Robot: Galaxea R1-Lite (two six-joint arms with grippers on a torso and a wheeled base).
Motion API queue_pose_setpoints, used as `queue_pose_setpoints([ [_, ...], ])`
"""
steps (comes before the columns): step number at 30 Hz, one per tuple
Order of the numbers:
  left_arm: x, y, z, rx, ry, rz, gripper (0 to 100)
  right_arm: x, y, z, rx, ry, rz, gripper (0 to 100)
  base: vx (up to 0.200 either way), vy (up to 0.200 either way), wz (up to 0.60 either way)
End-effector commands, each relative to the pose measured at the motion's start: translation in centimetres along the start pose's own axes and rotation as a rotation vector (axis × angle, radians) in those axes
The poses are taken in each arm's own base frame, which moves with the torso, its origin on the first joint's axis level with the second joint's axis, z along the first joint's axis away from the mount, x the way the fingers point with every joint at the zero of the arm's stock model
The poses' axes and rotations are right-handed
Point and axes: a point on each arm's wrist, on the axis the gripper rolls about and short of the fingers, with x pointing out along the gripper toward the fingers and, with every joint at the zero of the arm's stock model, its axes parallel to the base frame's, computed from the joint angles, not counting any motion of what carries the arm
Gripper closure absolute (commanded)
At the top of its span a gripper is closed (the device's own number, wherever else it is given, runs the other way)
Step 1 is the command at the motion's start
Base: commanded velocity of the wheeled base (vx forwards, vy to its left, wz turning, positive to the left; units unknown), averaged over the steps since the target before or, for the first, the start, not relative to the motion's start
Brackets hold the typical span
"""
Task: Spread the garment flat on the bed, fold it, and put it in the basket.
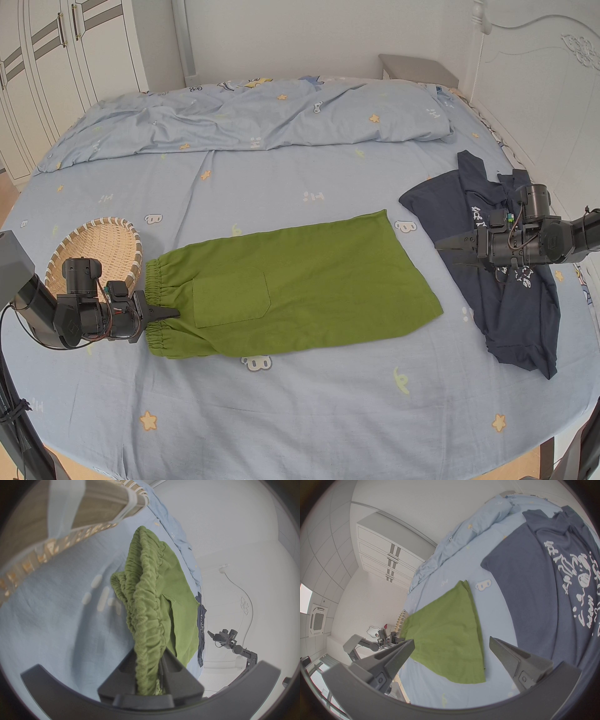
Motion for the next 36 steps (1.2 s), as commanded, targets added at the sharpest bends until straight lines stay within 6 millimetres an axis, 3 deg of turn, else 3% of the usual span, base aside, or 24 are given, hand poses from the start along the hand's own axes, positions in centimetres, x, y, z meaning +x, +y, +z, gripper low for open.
queue_pose_setpoints([
  [1,-0.5,-0.4,0.3,0.007,-0.013,-0.002,100,2.2,-2.9,-1.3,0.030,0.053,-0.019,0,0.000,0.000,0.00],
  [7,-0.4,-0.4,0.3,0.009,-0.012,-0.004,100,4.4,-4.1,-1.8,0.031,0.084,-0.027,0,0.000,0.000,0.00],
  [12,-0.5,-0.5,0.3,0.010,-0.014,-0.004,100,5.0,-3.4,-0.7,-0.007,0.067,-0.011,0,0.000,0.000,0.00],
  [19,-0.4,-0.5,0.3,0.013,-0.014,-0.004,100,6.5,-3.9,-0.6,-0.026,0.079,-0.001,0,0.000,0.000,0.00],
  [36,-0.4,-0.6,0.2,0.018,-0.014,-0.007,100,9.6,-4.2,-2.7,-0.007,0.154,0.020,0,0.000,0.000,0.00],
])
